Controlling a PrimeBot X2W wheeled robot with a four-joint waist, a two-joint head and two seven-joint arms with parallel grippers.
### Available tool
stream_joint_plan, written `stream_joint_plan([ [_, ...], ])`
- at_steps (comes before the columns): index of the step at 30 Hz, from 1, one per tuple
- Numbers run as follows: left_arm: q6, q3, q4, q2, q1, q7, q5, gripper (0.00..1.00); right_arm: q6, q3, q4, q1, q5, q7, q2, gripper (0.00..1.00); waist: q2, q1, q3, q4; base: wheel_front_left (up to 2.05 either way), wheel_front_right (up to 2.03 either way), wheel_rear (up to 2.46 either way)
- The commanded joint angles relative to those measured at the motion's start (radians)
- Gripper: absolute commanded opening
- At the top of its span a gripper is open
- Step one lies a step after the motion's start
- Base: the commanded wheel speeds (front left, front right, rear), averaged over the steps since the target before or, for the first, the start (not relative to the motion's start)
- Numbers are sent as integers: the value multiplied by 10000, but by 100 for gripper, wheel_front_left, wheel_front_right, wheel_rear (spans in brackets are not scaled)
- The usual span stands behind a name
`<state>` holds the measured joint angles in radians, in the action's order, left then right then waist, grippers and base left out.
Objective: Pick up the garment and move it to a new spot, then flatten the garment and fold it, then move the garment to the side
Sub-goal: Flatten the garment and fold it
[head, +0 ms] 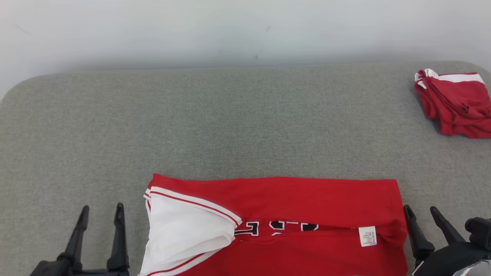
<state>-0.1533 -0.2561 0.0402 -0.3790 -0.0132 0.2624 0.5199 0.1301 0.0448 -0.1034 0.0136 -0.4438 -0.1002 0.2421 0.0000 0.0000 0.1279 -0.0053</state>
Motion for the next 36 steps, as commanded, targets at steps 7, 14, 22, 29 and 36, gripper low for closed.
stream_joint_plan([
  [7, 680, 1207, 91, 975, -314, 29, -1152, 100, 4, 301, -774, -425, 522, -758, -35, 100, 0, 0, -204, 407, 0, 0, 0],
  [14, 1347, 1691, -285, 1623, -275, 30, -1900, 100, 4, 285, -1798, -759, 731, -1175, -90, 100, 0, 0, -224, 647, 0, 0, 0],
  [22, 1889, 2090, -579, 2222, -185, 30, -2551, 100, 4, 176, -2991, -1030, 942, -1415, -295, 100, 0, 0, -248, 786, 0, 0, 0],
  [29, 2228, 2461, -703, 2550, -196, 30, -2890, 100, 4, -125, -3878, -1215, 840, -1575, -384, 0, 0, 0, -342, 783, 0, 0, 0],
  [36, 2391, 2737, -833, 2736, -312, 30, -3150, 100, -19, 20, -4348, -1676, 590, -1252, 69, 0, 0, 0, -513, 681, 0, 0, 0],
])
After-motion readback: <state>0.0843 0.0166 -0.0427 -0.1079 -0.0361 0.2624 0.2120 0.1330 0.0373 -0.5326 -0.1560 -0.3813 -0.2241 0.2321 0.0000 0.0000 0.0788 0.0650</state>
